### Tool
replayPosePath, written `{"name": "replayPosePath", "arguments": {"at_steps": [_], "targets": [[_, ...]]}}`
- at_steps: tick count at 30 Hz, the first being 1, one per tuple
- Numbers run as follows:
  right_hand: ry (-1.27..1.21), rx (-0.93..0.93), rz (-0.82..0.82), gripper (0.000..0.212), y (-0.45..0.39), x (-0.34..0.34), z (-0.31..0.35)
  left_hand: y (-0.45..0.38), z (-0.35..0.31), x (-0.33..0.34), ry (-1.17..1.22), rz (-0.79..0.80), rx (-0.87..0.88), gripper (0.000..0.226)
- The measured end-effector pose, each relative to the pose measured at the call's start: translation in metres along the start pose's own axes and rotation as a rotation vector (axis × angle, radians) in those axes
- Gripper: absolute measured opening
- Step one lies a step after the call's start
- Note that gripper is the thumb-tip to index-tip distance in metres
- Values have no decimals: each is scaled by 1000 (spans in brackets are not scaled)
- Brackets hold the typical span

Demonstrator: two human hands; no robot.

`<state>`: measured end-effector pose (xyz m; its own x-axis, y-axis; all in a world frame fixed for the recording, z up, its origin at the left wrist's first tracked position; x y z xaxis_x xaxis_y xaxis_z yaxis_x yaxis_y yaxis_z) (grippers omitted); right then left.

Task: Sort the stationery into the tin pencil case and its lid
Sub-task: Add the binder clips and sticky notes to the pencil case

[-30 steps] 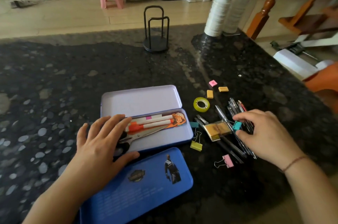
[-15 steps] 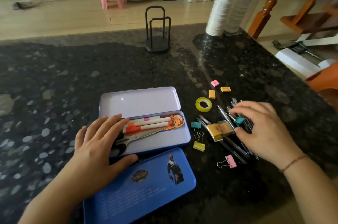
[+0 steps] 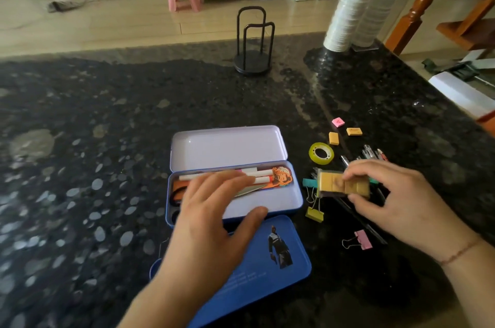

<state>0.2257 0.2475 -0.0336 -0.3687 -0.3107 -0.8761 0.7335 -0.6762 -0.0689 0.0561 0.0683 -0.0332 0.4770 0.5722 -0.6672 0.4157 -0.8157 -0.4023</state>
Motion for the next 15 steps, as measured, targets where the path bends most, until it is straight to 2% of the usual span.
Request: {"name": "replayPosePath", "arguments": {"at_steps": [5,7,9,12,15], "targets": [[-100,-279,-32,26,5,16,78,8,12,12,400,-13,-325,29],[-160,-348,-16,26,7,29,100,9,18,14,593,-29,-384,28],[-215,-380,1,27,8,39,110,9,23,12,687,-45,-415,24],[-360,-259,59,36,1,47,103,11,35,6,748,-99,-470,22],[-632,-53,187,39,-8,61,87,11,46,-3,661,-148,-483,17]]}}
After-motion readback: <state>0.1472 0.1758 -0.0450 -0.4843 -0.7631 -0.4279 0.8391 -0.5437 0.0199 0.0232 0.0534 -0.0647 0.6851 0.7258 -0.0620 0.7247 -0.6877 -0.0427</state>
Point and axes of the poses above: each hand's wrist, its own y-axis away from the middle knuckle, its own x-axis out of the palm, z = x × y, the point moved 10 cm from there along -y, towards the middle knuckle, and after that the axes turned 6 degrees about x, right-handed, at the moved point
